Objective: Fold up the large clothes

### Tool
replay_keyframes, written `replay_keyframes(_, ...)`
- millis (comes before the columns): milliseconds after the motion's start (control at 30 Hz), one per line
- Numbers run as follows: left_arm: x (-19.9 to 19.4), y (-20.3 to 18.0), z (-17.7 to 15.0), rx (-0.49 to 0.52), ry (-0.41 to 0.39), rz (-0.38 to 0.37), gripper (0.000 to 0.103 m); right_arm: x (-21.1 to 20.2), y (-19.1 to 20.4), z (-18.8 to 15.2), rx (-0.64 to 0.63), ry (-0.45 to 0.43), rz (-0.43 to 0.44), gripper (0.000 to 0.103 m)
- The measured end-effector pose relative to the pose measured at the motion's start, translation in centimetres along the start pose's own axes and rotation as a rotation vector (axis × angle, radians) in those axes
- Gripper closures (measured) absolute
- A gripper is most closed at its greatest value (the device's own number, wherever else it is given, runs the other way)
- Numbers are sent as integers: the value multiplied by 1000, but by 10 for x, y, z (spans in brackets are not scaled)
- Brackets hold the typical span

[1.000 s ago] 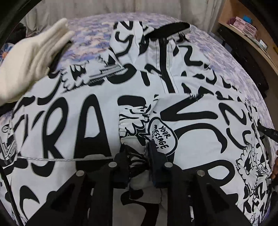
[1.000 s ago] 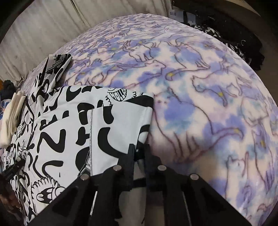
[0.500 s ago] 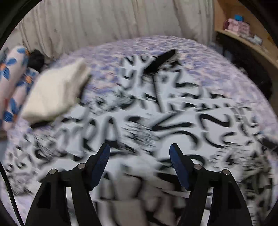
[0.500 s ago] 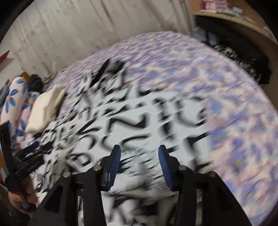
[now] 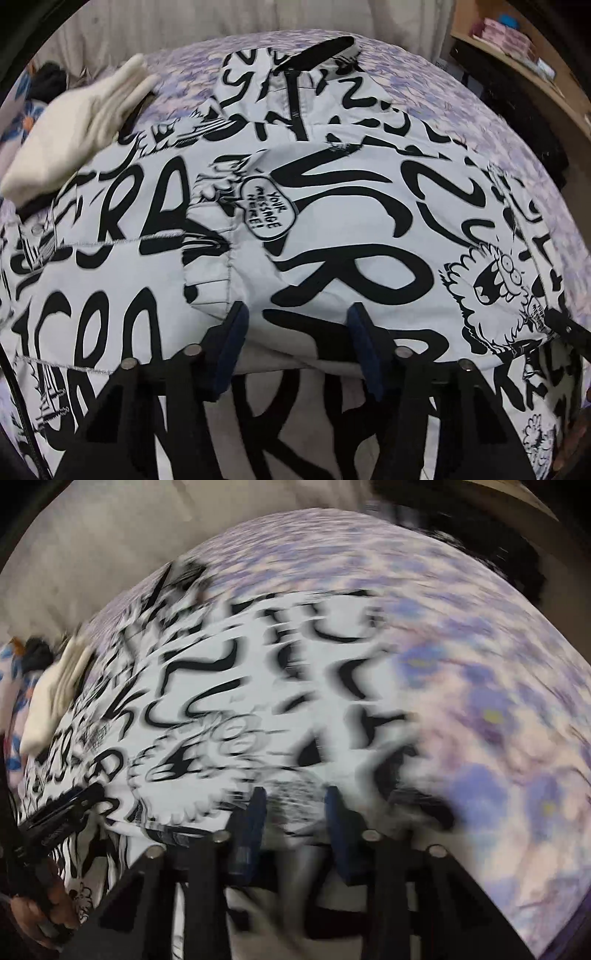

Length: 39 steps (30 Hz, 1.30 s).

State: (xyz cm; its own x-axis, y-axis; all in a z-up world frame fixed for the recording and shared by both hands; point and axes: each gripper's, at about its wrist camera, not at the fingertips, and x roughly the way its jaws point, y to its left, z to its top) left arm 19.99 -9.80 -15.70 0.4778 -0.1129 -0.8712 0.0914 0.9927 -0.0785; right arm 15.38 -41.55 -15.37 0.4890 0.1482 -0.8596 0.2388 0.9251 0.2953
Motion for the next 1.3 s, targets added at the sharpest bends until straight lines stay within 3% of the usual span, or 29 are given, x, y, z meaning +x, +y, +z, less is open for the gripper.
replay_keyframes(33,-1,1,-1,-6,2,-5,49,-3,-7,-1,22,1,19,91)
replay_keyframes(133,-3,1,-3,-8,2,7,49,-9,-4,-7,34,-7,9,91)
replay_keyframes(333,-17,6,0,-35,9,30,48,-15,14,-13,-16,-26,-57,79)
replay_keyframes(600,-50,9,-5,-41,-20,45,47,-24,17,-19,-5,-28,-68,77)
replay_keyframes(833,-72,3,-19,-28,-23,51,40,-34,25,-31,-17,-20,-61,77)
replay_keyframes(1300,-106,-6,-59,-5,-4,28,40,-60,42,-67,-70,4,-39,76)
